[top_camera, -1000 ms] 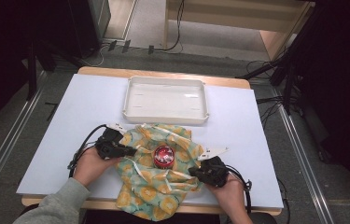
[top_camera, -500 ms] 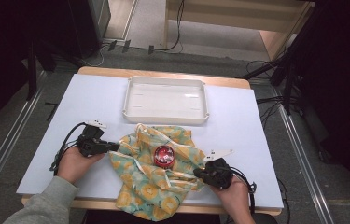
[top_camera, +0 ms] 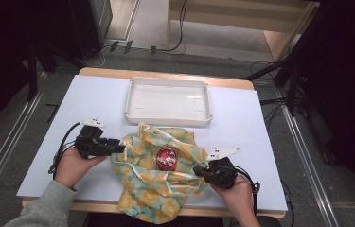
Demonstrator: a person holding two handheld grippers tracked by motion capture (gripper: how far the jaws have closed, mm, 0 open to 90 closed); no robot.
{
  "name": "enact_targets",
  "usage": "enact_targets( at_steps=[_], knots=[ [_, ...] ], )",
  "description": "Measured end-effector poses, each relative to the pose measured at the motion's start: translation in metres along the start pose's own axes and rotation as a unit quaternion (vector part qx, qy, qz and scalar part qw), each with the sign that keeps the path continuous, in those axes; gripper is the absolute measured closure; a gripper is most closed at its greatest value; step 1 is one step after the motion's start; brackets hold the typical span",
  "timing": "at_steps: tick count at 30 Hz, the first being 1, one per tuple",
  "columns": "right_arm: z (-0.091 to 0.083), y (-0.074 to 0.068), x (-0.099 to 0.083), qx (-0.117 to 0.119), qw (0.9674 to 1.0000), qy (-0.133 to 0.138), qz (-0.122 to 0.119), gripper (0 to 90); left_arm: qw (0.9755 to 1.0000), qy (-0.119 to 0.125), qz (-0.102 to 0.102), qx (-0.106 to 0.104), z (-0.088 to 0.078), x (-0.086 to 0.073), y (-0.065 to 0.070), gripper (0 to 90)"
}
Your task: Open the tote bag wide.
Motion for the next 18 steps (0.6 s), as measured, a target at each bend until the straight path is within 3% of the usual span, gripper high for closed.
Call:
enact_targets(
  at_steps=[3,8,13,18],
  knots=[
    [-0.003,0.000,0.011,0.000,1.0000,0.008,-0.005,90.0,0.9998,0.011,0.009,-0.016,-0.006,0.008,0.010,66.4],
    [-0.002,0.002,0.029,0.008,0.9996,0.023,-0.012,90.0,0.9987,0.007,0.032,-0.038,-0.004,0.017,0.032,84.7],
    [0.007,0.008,0.046,0.011,0.9995,0.020,-0.022,90.0,0.9973,-0.006,0.050,-0.053,0.006,0.019,0.052,89.4],
    [0.015,0.014,0.065,0.011,0.9991,0.024,-0.032,90.0,0.9963,-0.014,0.056,-0.064,0.018,0.018,0.068,90.0]
  ],
)
Point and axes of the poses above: each handheld gripper's, and its own axes: z roughly forward along the jaws, x roughly out of its top, y roughly to its right, the point moved 5 cm from there along z, roughly forward along the jaws, and after that the axes turned 12 degrees about x, right-handed, at the moved point
